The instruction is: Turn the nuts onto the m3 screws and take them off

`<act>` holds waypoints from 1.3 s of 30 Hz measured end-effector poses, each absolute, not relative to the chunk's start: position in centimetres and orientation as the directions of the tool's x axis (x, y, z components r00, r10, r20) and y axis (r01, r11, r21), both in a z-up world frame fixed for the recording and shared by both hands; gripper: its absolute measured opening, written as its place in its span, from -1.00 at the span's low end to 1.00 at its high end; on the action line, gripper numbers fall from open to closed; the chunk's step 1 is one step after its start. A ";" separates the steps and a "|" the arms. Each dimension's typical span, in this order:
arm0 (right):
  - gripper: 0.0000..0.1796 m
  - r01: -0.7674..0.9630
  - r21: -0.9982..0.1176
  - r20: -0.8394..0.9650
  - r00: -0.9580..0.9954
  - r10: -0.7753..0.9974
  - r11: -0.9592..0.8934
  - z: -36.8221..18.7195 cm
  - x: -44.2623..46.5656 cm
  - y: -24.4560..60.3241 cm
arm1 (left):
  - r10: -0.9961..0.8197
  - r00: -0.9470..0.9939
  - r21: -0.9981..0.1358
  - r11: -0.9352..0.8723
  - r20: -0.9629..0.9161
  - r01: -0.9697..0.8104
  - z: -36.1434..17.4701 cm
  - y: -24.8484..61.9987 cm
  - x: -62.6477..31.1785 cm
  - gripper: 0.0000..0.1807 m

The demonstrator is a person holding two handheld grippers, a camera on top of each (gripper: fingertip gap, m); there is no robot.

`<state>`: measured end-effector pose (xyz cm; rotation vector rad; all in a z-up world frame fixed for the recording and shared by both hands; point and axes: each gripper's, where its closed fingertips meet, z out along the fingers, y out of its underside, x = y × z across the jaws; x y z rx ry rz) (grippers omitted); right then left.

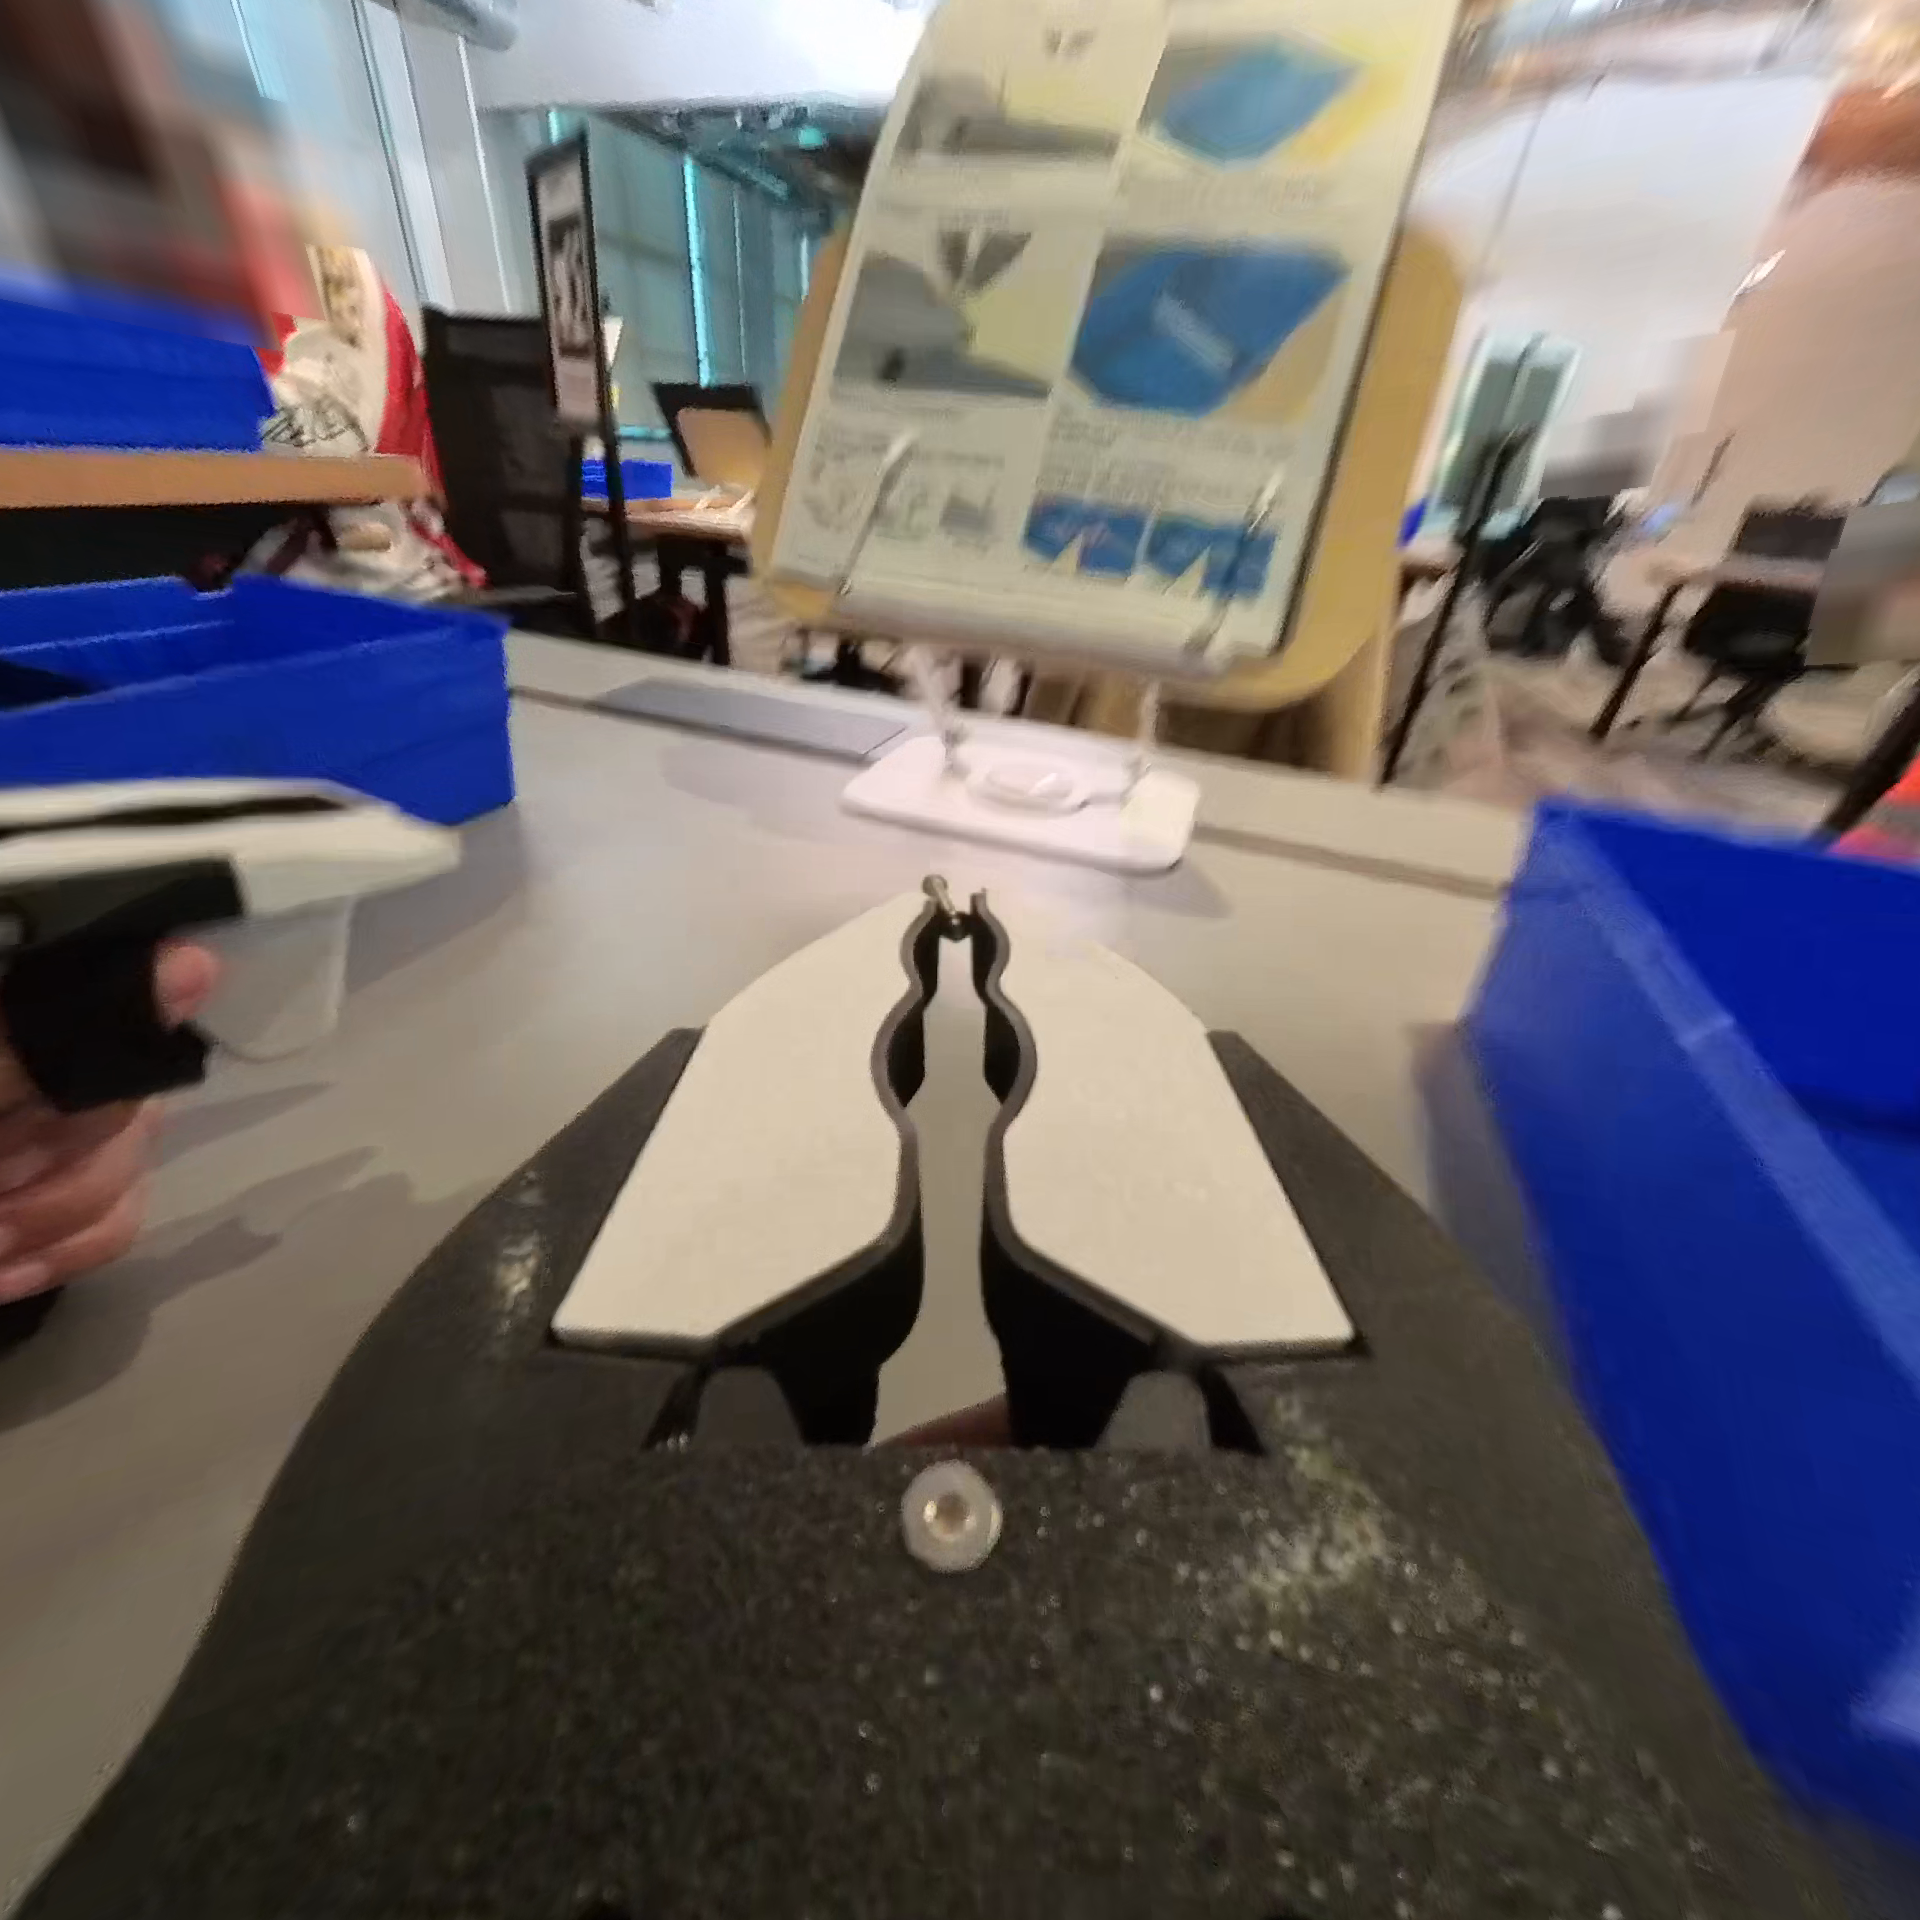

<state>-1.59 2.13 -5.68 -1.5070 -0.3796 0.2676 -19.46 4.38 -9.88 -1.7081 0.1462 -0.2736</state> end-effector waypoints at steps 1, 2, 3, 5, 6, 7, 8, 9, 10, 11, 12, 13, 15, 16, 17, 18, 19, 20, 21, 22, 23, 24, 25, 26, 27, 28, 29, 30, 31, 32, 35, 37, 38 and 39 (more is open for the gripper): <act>-0.94 0.075 -0.991 0.111 0.925 0.364 0.112 -3.1 0.2 2.1 | -0.255 0.963 -0.987 -0.151 0.083 0.045 -9.9 4.3 -19.3 -0.59; -0.94 0.077 -0.984 0.127 0.938 0.323 0.164 -0.3 2.6 2.3 | -0.257 0.964 -0.989 -0.145 0.065 0.028 -9.8 4.3 -19.1 -0.59; -0.94 0.082 -0.978 0.135 0.949 0.286 0.190 2.1 5.3 2.9 | -0.258 0.965 -0.990 -0.139 0.045 0.009 -9.8 4.2 -18.9 -0.60; -0.94 0.093 -0.985 0.128 0.960 0.251 0.148 4.7 10.8 5.6 | -0.258 0.966 -0.991 -0.130 0.004 -0.030 -9.9 4.2 -18.6 -0.60; -0.94 0.087 -0.988 0.115 0.967 0.228 0.129 5.3 13.7 7.3 | -0.256 0.967 -0.991 -0.128 -0.011 -0.045 -9.9 4.1 -18.5 -0.60; -0.94 0.096 -0.990 0.116 0.971 0.208 0.102 5.1 16.3 9.2 | -0.256 0.967 -0.990 -0.126 -0.021 -0.055 -9.9 4.1 -18.4 -0.60; -0.95 0.105 -0.992 0.117 0.970 0.213 0.069 4.4 18.4 11.1 | -0.257 0.966 -0.990 -0.125 -0.025 -0.059 -9.9 4.1 -18.3 -0.60; -0.95 0.094 -0.995 0.102 0.965 0.240 0.045 3.5 20.0 13.0 | -0.258 0.966 -0.991 -0.123 -0.024 -0.058 -9.9 4.1 -18.3 -0.60; -0.94 0.088 -0.996 0.082 0.958 0.275 -0.008 2.0 21.0 14.7 | -0.258 0.966 -0.991 -0.122 -0.021 -0.054 -9.9 4.1 -18.4 -0.60; -0.94 0.079 -0.995 0.058 0.951 0.303 -0.056 0.4 21.9 16.3 | -0.260 0.965 -0.991 -0.121 -0.017 -0.050 -9.9 4.1 -18.4 -0.60; -0.94 0.070 -0.994 0.041 0.953 0.301 -0.085 -0.9 22.8 17.6 | -0.262 0.965 -0.991 -0.122 -0.014 -0.048 -9.9 4.1 -18.4 -0.60; -0.94 0.103 -0.987 0.064 0.955 0.291 -0.122 -2.5 23.5 18.8 | -0.264 0.964 -0.991 -0.122 -0.014 -0.048 -9.9 4.1 -18.4 -0.60; -0.94 0.199 -0.959 0.138 0.949 0.285 -0.199 -5.8 24.4 20.7 | -0.266 0.964 -0.991 -0.122 -0.019 -0.053 -9.9 4.1 -18.3 -0.60; -0.94 0.211 -0.949 0.132 0.942 0.309 -0.235 -7.3 24.4 21.3 | -0.266 0.964 -0.991 -0.121 -0.023 -0.057 -9.9 4.1 -18.3 -0.60; -0.94 0.210 -0.933 0.107 0.937 0.333 -0.291 -8.8 24.4 21.7 | -0.266 0.964 -0.991 -0.120 -0.027 -0.061 -9.9 4.1 -18.2 -0.60; -0.94 0.198 -0.916 0.071 0.936 0.346 -0.348 -10.3 24.3 22.0 | -0.266 0.963 -0.991 -0.118 -0.031 -0.064 -9.9 4.0 -18.2 -0.60; -0.94 0.187 -0.892 0.027 0.931 0.365 -0.411 -11.8 24.2 22.1 | -0.267 0.963 -0.991 -0.116 -0.033 -0.066 -9.9 4.0 -18.1 -0.60; -0.94 0.187 -0.869 0.007 0.931 0.365 -0.459 -13.1 24.2 22.2 | -0.268 0.963 -0.991 -0.114 -0.035 -0.068 -9.9 4.0 -18.1 -0.60; -0.94 0.197 -0.845 0.013 0.937 0.348 -0.498 -14.2 24.5 22.3 | -0.270 0.962 -0.991 -0.114 -0.035 -0.068 -9.9 4.0 -18.1 -0.60; -0.94 0.216 -0.817 0.023 0.939 0.344 -0.535 -15.3 24.7 22.2 | -0.270 0.962 -0.991 -0.115 -0.035 -0.069 -9.9 4.0 -18.1 -0.60; -0.94 0.229 -0.802 0.031 0.938 0.344 -0.552 -15.8 24.8 22.2 | -0.271 0.962 -0.991 -0.115 -0.036 -0.069 -9.9 4.0 -18.1 -0.60; -0.94 0.238 -0.789 0.041 0.940 0.338 -0.567 -16.3 24.9 22.2 | -0.273 0.961 -0.991 -0.116 -0.037 -0.071 -9.9 4.0 -18.0 -0.60; -0.94 0.244 -0.777 0.052 0.944 0.327 -0.580 -16.5 25.2 22.2 | -0.274 0.961 -0.991 -0.117 -0.038 -0.073 -9.9 4.0 -18.0 -0.60; -0.94 0.243 -0.772 0.057 0.947 0.317 -0.587 -16.6 25.4 22.2 | -0.275 0.961 -0.990 -0.116 -0.040 -0.075 -9.9 4.0 -18.0 -0.60; -0.94 0.244 -0.765 0.054 0.946 0.318 -0.596 -16.8 25.4 22.2 | -0.275 0.960 -0.990 -0.116 -0.042 -0.077 -9.9 4.0 -17.9 -0.60; -0.94 0.246 -0.752 0.053 0.947 0.316 -0.612 -17.1 25.4 22.1 | -0.276 0.960 -0.990 -0.117 -0.044 -0.079 -9.9 4.0 -17.9 -0.60; -0.94 0.252 -0.736 0.054 0.947 0.316 -0.629 -17.5 25.4 22.0 | -0.277 0.960 -0.990 -0.117 -0.047 -0.082 -10.0 4.0 -17.9 -0.60; -0.94 0.257 -0.718 0.056 0.948 0.314 -0.647 -18.0 25.5 21.8 | -0.277 0.959 -0.989 -0.118 -0.049 -0.085 -10.0 4.0 -17.8 -0.60; -0.94 0.263 -0.700 0.064 0.949 0.308 -0.664 -18.4 25.6 21.7 | -0.278 0.959 -0.989 -0.117 -0.051 -0.087 -10.0 4.0 -17.8 -0.60; -0.93 0.268 -0.685 0.075 0.951 0.300 -0.678 -18.7 25.8 21.6 | -0.278 0.959 -0.989 -0.116 -0.053 -0.088 -10.0 4.0 -17.8 -0.60; -0.85 0.254 -0.678 0.066 0.956 0.287 -0.689 -18.7 26.0 21.5 | -0.279 0.959 -0.989 -0.115 -0.056 -0.092 -10.0 4.0 -17.7 -0.60; -0.82 0.234 -0.717 0.072 0.962 0.264 -0.657 -17.2 26.3 21.8 | -0.279 0.959 -0.989 -0.114 -0.058 -0.093 -10.0 4.0 -17.7 -0.60; -0.82 0.229 -0.747 0.087 0.964 0.250 -0.624 -15.6 26.4 21.8 | -0.279 0.959 -0.989 -0.112 -0.058 -0.093 -10.0 4.0 -17.7 -0.60; -0.82 0.230 -0.790 0.110 0.965 0.238 -0.569 -13.3 26.3 21.7 | -0.279 0.959 -0.989 -0.112 -0.057 -0.092 -9.9 4.0 -17.7 -0.60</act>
